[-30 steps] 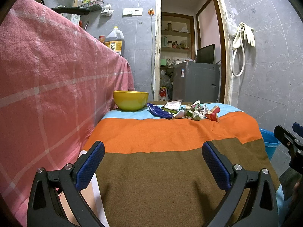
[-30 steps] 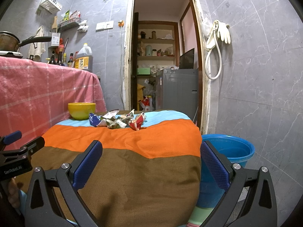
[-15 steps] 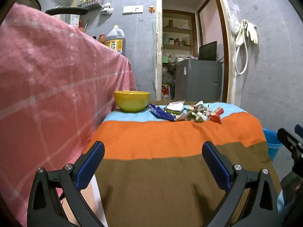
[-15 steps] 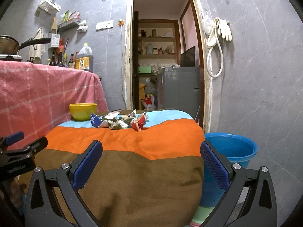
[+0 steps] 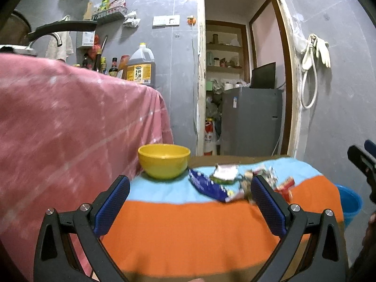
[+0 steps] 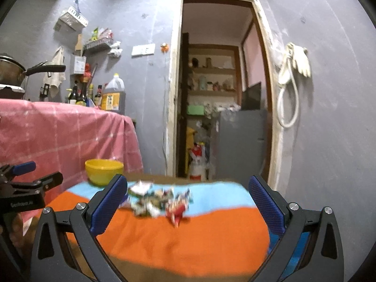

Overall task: Collect trash
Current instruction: 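Move the left tool to the blue wrapper while the right tool approaches a red wrapper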

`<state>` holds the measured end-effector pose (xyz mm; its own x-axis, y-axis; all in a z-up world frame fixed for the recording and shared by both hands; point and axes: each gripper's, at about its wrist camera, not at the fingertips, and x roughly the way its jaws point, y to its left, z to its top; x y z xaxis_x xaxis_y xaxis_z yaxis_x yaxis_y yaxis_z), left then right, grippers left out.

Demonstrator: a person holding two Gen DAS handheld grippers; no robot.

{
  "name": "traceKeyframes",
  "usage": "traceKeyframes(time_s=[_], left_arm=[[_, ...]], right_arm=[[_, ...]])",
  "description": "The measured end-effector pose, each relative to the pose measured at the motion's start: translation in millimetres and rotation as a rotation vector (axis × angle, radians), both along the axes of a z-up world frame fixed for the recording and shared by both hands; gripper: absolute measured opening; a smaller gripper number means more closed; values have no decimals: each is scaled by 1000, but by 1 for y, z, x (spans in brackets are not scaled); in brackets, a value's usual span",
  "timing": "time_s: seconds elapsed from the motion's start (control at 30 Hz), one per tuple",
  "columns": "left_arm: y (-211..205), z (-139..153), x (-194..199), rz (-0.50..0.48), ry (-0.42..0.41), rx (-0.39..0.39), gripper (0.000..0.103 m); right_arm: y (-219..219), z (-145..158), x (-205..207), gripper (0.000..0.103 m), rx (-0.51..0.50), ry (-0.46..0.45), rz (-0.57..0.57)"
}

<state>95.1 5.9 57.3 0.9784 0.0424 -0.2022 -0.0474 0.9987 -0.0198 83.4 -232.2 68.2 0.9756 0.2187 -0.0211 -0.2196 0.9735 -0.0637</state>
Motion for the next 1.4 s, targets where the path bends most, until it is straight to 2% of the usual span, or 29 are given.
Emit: traceKeyframes(time_s=[0.17,0.3,0.43,0.6,0.8,0.87,0.93,0.97,1.0,1.03,1.1,1.17,1.2,1.23,1.27,1.33,1.4], left_arm=[[-1,7,35,-3,-2,27,101],[-1,5,70,-12,49,36,101],[3,-3,107,-29,174,3,101],[6,-22,149,-20,367,-21,101],[9,-46,175,-28,521,-83,100],[10,-52,183,-39,567,-104,93],[12,-59,190,-48,617,-121,78],[14,-61,192,-46,635,-127,77],[15,-61,191,-46,632,-135,75],[16,-60,190,-53,626,-143,68],[16,-58,189,-64,626,-147,57],[14,-60,187,-78,624,-136,47],[13,-58,186,-86,622,-135,37],[13,-58,185,-90,621,-131,31],[12,-58,185,-88,621,-126,30],[13,-59,185,-86,622,-124,19],[7,-59,191,-83,621,-133,13]], right_arm=[[4,15,41,103,-15,-35,43],[7,10,73,103,-40,0,59],[6,-5,95,103,-48,70,60],[3,-25,123,103,-78,227,43],[5,-41,145,103,-94,383,55],[8,-46,150,103,-107,422,66],[12,-52,156,103,-111,475,85],[12,-55,159,103,-109,496,95],[13,-58,162,101,-106,523,105],[14,-60,164,99,-103,539,112],[15,-64,168,89,-99,568,121],[15,-66,169,74,-96,587,139],[14,-67,170,72,-90,597,151],[14,-68,171,68,-85,602,161],[14,-68,171,65,-78,607,175],[13,-69,170,61,-69,612,196],[14,-70,169,48,-60,615,212]])
